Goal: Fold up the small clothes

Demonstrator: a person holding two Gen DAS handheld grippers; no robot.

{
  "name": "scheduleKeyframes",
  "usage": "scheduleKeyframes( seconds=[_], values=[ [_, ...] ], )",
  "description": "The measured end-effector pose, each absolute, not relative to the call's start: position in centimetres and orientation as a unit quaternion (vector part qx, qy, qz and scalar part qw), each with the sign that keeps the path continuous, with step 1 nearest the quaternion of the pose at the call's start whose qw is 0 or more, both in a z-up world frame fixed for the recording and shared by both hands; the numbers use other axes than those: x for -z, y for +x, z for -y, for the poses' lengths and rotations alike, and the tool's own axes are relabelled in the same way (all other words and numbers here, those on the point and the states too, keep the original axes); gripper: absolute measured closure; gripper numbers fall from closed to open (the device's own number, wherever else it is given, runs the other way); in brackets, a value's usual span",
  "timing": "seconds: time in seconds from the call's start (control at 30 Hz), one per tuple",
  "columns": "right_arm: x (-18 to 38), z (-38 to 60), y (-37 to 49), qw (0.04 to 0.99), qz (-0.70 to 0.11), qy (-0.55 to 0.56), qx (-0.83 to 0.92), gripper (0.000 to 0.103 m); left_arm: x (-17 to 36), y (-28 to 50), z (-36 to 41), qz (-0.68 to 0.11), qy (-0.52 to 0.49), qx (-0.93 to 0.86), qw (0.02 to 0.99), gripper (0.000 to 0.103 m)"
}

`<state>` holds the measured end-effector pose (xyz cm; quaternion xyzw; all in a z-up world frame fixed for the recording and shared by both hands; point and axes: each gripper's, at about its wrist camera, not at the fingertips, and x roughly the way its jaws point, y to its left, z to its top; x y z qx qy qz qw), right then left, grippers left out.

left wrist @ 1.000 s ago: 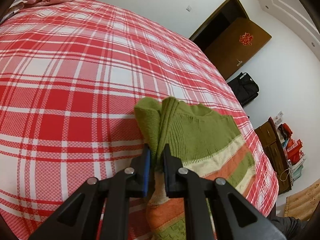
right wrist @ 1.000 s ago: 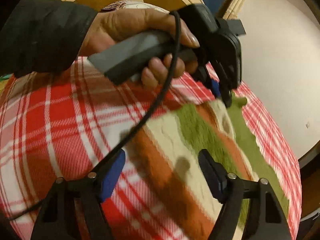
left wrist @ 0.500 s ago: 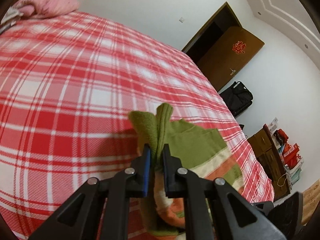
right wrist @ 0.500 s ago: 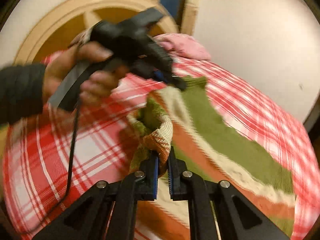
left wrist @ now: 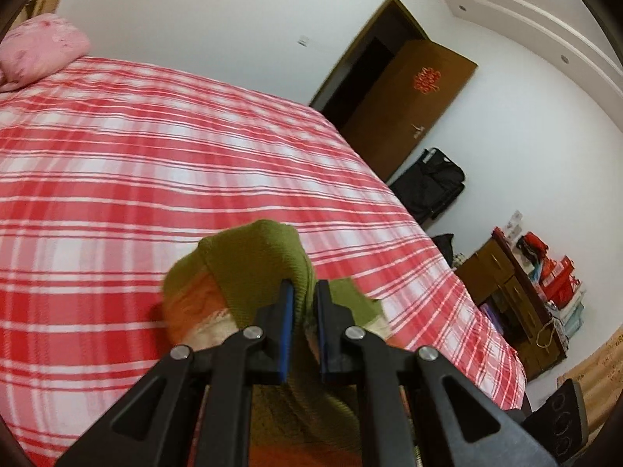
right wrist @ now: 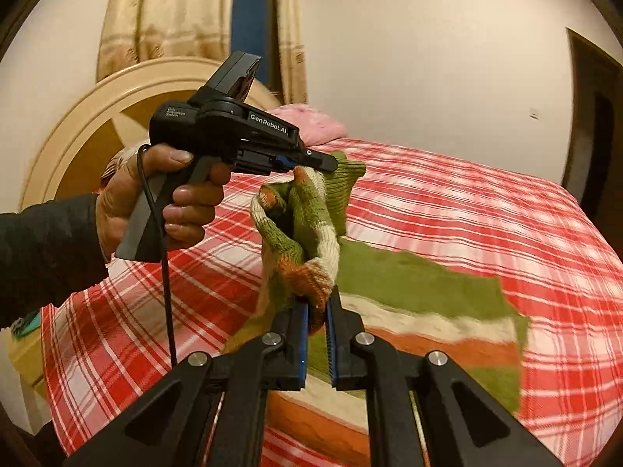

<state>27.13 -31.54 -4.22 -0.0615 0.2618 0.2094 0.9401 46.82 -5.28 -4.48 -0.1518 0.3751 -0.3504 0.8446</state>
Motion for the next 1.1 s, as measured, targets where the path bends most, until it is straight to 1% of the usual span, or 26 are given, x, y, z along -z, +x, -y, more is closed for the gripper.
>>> scheduleKeyframes(
  seconds=[0.23, 0.4, 0.43, 0.47, 0.67, 0.8, 0.9, 0.93, 0.97, 1.0, 1.03, 1.07, 1.1],
  values=[
    [4.5, 37.2, 26.2, 0.945, -0.275, -0.019, -0.174, 0.096, 4.7, 47.0, 13.3, -0.387, -0.120, 0.389, 0.827, 0.092],
    [5.8, 41.6, 25.1, 0.944, -0.298, 0.009, -0.141, 0.096, 5.7, 46.6, 19.2, -0.397, -0.089, 0.413, 0.815, 0.092],
    [6.1, 42.2, 24.9, 0.943, -0.303, 0.016, -0.136, 0.096, 6.2, 46.5, 20.5, -0.400, -0.078, 0.415, 0.813, 0.095],
    [6.6, 43.0, 24.7, 0.941, -0.309, 0.026, -0.131, 0.096, 6.6, 46.5, 21.3, -0.404, -0.074, 0.418, 0.810, 0.102],
    [9.3, 45.9, 23.7, 0.932, -0.338, 0.059, -0.115, 0.096, 9.3, 45.7, 26.7, -0.436, -0.045, 0.435, 0.787, 0.102],
    [11.1, 47.4, 23.4, 0.923, -0.358, 0.085, -0.111, 0.096, 9.6, 44.5, 27.4, -0.442, -0.015, 0.433, 0.785, 0.102],
    [12.0, 47.9, 23.3, 0.914, -0.373, 0.102, -0.119, 0.096, 8.9, 43.7, 26.0, -0.430, 0.010, 0.417, 0.801, 0.093],
    [12.3, 48.0, 23.2, 0.912, -0.379, 0.103, -0.120, 0.096, 8.5, 43.3, 24.9, -0.425, 0.013, 0.410, 0.807, 0.086],
    [12.3, 48.1, 23.0, 0.910, -0.381, 0.105, -0.124, 0.096, 8.3, 42.9, 23.9, -0.419, 0.015, 0.405, 0.812, 0.075],
    [12.3, 48.4, 22.8, 0.906, -0.387, 0.111, -0.131, 0.096, 7.8, 42.3, 22.3, -0.408, 0.021, 0.392, 0.824, 0.068],
    [12.3, 48.7, 22.5, 0.904, -0.390, 0.113, -0.132, 0.096, 7.6, 41.9, 21.2, -0.399, 0.023, 0.381, 0.834, 0.051],
    [12.2, 49.0, 22.3, 0.905, -0.389, 0.114, -0.130, 0.095, 7.5, 41.3, 19.9, -0.389, 0.026, 0.371, 0.843, 0.039],
    [11.9, 49.6, 22.0, 0.905, -0.386, 0.120, -0.128, 0.095, 7.5, 41.1, 19.0, -0.383, 0.029, 0.360, 0.850, 0.038]
  ],
)
